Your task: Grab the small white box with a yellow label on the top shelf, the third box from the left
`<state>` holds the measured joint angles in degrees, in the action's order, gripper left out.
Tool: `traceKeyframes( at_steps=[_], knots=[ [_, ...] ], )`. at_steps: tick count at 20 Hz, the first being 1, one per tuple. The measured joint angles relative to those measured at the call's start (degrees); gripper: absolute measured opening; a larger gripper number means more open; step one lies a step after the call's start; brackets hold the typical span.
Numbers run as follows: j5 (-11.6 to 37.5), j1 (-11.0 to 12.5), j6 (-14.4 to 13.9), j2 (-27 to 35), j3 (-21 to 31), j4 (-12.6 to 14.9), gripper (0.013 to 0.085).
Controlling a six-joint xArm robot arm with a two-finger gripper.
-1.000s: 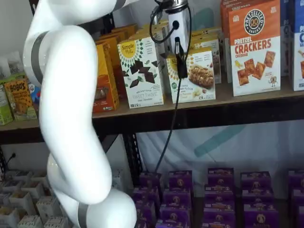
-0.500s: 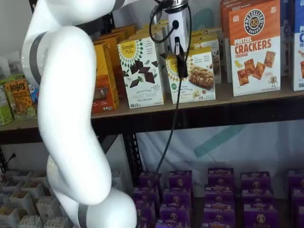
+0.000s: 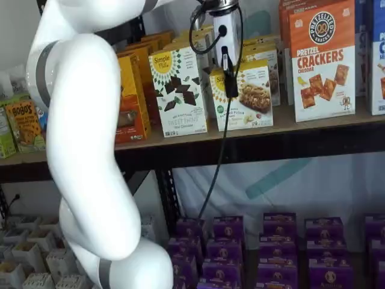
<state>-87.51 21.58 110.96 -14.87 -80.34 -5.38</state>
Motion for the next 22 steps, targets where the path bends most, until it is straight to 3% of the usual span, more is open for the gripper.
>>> traceKeyframes(
  at_steps=[14, 22],
  knots=[
    [-4.85, 1.63, 1.27, -1.62, -0.81, -0.12, 0.037],
    [-7.99, 4.48, 3.64, -4.39, 0.13, -1.36, 0.037]
  ],
)
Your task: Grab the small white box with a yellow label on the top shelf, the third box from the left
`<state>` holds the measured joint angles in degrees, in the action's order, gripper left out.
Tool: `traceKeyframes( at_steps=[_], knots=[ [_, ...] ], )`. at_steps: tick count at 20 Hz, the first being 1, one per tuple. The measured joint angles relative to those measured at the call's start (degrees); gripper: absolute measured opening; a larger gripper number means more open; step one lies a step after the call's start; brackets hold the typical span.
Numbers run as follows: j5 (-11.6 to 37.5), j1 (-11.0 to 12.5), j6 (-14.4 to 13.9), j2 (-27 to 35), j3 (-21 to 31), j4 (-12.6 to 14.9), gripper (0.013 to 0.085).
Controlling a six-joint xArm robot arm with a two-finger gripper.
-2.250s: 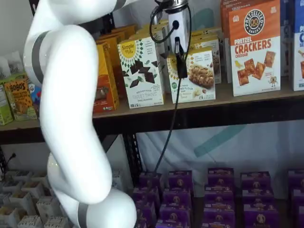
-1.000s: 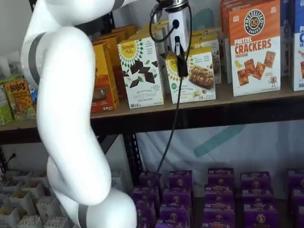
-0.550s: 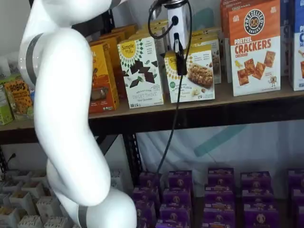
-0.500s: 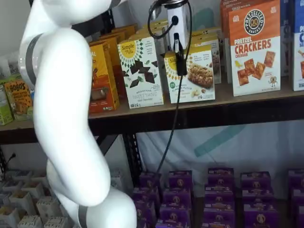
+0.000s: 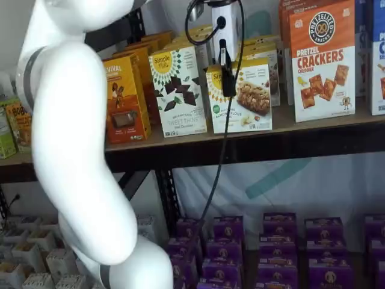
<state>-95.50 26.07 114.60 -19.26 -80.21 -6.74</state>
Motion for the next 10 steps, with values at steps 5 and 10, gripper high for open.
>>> traceKeyframes(
  at_steps=[5, 10],
  knots=[
    [-2.15, 2.55, 2.23, -2.88, 1.23, -0.52, 0.037],
    [-4.47, 4.75, 4.17, -5.92, 2.91, -0.79, 0.037]
  ],
)
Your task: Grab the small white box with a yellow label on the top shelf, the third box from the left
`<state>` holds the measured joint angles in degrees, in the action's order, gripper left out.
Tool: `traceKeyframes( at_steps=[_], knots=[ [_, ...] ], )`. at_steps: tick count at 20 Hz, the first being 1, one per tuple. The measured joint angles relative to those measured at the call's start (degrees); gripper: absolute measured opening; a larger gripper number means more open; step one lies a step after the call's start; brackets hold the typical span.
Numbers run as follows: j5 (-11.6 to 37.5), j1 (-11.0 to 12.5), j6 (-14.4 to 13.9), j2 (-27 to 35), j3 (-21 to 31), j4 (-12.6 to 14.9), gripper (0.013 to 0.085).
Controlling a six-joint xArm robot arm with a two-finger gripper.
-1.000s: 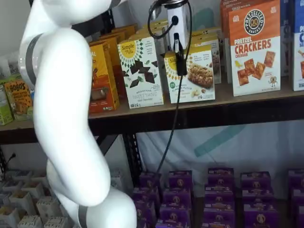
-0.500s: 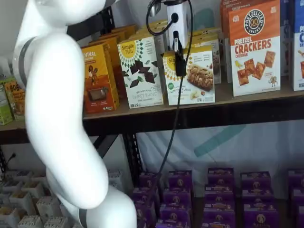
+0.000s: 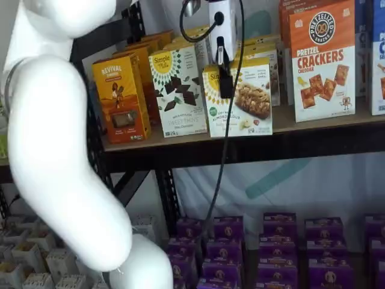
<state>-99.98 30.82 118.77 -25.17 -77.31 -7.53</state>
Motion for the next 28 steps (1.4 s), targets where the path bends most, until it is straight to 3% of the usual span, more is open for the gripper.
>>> traceKeyframes(
  at_steps=[8, 14, 28],
  knots=[
    [-3.6, 2.88, 2.39, -6.96, 4.67, -0.59, 0.037],
    [-3.28, 3.32, 2.89, -13.11, 10.41, -0.35, 0.037],
    [-1.33, 0.54, 0.33, -24.3, 22.55, -0.2, 0.037]
  ],
)
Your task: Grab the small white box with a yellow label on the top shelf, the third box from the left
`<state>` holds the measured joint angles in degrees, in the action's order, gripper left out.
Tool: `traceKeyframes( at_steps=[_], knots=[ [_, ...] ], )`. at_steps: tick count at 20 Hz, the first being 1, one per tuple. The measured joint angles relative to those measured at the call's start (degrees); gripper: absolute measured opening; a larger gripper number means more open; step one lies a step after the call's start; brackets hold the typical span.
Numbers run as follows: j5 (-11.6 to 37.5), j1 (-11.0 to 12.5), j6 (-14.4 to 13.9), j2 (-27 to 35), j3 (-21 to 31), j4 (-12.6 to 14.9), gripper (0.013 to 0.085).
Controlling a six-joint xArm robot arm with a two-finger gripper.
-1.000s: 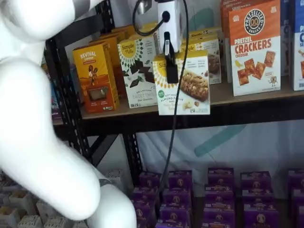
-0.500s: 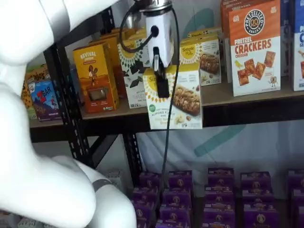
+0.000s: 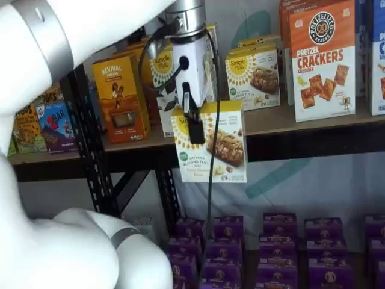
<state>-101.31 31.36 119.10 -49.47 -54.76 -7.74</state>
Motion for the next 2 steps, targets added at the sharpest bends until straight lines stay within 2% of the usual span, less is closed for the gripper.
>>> traceKeyframes(
  at_steps=[2],
  knots=[
    [0.59, -0.2, -0.21, -1.38, 1.6, -0.15, 0.037]
  ],
)
